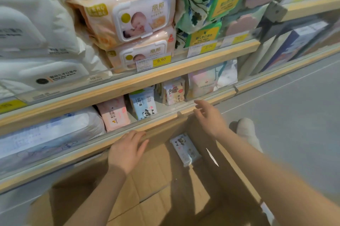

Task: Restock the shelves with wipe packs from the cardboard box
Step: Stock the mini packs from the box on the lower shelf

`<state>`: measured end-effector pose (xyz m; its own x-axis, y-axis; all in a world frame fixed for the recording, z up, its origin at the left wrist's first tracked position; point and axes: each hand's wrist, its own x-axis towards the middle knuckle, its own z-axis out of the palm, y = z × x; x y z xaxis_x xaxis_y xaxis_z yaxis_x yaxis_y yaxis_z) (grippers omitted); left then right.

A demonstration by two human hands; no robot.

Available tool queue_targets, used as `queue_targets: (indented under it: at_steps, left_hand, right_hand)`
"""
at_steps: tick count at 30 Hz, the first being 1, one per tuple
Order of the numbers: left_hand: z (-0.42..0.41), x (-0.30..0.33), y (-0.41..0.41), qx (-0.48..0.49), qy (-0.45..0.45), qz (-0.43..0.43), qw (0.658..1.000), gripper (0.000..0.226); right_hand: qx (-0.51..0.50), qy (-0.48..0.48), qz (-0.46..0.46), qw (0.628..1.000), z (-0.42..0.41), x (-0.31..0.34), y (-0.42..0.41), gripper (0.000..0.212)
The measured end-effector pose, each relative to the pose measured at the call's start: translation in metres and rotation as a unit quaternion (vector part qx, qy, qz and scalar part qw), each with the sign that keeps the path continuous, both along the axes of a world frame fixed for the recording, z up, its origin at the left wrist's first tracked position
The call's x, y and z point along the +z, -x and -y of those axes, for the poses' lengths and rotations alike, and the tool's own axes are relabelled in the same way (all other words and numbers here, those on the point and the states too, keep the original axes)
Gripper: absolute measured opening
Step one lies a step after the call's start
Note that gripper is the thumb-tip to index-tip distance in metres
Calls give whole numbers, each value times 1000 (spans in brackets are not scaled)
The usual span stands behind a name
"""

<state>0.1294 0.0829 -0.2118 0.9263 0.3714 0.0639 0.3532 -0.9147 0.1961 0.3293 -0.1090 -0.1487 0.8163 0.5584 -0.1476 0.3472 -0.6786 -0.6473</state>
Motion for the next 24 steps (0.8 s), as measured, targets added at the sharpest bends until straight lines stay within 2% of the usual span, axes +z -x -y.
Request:
queue_targets:
  at_steps: [3,7,9,12,14,16,18,21,24]
  left_hand:
    - [1,4,1,0,-7,-4,1000,40]
    - [6,7,1,5,-14,-6,1000,41]
    - [9,7,0,7,-9,17,1000,43]
    - [14,6,-4,21,45,48,998,46]
    - [26,8,-9,-12,68,65,996,46]
    - [49,6,-15,-90,78,90,989,44]
    - [76,-4,-20,-140,135,78,978,41]
    - [108,-38,-31,-39,297,-29,954,38]
    - [128,-74,-51,149,413,-67,896,47]
  right_hand:
    - [-11,50,34,998,48,-3,24,44]
    - [-25,108,30,993,91,-18,49,46]
    - [-32,107,17,994,97,-26,55,47]
    - [-51,93,-5,994,98,-33,59,52]
    - [-49,96,-11,994,98,-37,60,55]
    - [-56,96,-6,994,98,-39,61,55]
    - [-66,92,-4,994,98,-39,61,54]
    - [-72,83,0,994,96,-40,60,54]
    - [-81,63,-15,995,97,-43,61,53]
